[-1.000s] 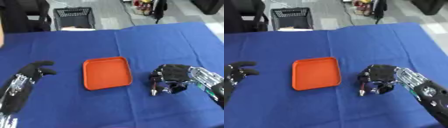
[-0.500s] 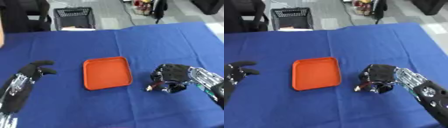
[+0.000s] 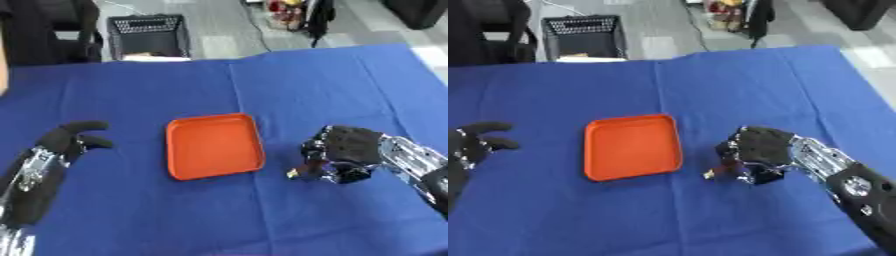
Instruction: Pick up objects on the table and place them in the box.
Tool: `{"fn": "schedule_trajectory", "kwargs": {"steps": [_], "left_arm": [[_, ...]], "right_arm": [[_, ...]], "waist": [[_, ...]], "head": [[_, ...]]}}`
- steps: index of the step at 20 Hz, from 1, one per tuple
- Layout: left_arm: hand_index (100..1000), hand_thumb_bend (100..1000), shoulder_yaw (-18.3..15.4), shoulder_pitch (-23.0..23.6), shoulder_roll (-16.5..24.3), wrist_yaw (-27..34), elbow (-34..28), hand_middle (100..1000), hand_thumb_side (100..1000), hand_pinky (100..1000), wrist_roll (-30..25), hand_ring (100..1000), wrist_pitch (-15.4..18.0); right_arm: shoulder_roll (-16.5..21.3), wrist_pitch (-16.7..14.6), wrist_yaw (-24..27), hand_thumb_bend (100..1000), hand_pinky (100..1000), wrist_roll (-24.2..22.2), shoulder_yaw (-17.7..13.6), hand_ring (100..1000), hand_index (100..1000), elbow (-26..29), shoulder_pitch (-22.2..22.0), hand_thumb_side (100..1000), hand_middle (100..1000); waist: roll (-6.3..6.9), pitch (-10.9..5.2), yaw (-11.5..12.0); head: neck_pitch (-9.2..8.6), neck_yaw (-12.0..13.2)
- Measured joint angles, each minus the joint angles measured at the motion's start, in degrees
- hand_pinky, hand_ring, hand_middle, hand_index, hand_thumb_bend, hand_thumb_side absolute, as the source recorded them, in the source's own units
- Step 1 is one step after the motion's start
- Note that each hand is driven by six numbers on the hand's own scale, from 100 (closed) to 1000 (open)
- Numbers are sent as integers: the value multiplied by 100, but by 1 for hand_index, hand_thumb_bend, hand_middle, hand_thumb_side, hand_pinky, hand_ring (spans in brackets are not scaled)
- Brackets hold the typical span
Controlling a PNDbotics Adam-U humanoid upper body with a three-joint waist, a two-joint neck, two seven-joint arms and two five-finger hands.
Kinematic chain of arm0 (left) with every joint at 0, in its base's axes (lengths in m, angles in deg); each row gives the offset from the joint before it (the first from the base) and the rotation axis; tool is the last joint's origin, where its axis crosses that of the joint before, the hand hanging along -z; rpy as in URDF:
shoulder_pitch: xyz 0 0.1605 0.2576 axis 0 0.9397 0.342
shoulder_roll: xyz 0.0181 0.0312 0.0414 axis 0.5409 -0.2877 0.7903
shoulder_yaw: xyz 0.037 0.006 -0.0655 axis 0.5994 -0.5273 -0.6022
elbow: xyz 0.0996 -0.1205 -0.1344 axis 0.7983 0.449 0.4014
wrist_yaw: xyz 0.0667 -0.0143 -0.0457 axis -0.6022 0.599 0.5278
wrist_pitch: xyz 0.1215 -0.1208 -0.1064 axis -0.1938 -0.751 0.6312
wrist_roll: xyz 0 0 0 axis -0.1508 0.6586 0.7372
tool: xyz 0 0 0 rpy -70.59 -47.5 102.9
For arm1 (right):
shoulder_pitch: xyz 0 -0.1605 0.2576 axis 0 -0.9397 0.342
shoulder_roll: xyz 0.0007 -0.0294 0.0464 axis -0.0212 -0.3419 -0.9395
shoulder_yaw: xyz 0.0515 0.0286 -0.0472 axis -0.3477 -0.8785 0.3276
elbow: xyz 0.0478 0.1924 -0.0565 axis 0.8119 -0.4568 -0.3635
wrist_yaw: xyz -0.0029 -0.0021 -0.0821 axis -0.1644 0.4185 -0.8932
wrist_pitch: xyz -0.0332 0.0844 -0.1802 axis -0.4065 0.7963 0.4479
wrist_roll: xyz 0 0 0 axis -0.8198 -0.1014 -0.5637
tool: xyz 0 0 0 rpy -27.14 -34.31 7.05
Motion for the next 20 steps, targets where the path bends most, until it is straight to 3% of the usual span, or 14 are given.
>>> {"fn": "schedule_trajectory", "kwargs": {"steps": [11,20], "left_arm": [[847,254,0,0,0,0,0,789,1000,820,-2,701,2],[848,253,0,1,-1,0,1,789,1000,820,-2,702,2]], "right_arm": [[-3,195,8,100,100,73,-190,262,363,88,21,100,298],[-194,411,48,100,100,-28,-416,264,355,374,394,100,298]], "waist": [[7,0,-7],[23,0,-20]], "head": [[0,0],[0,-2]]}}
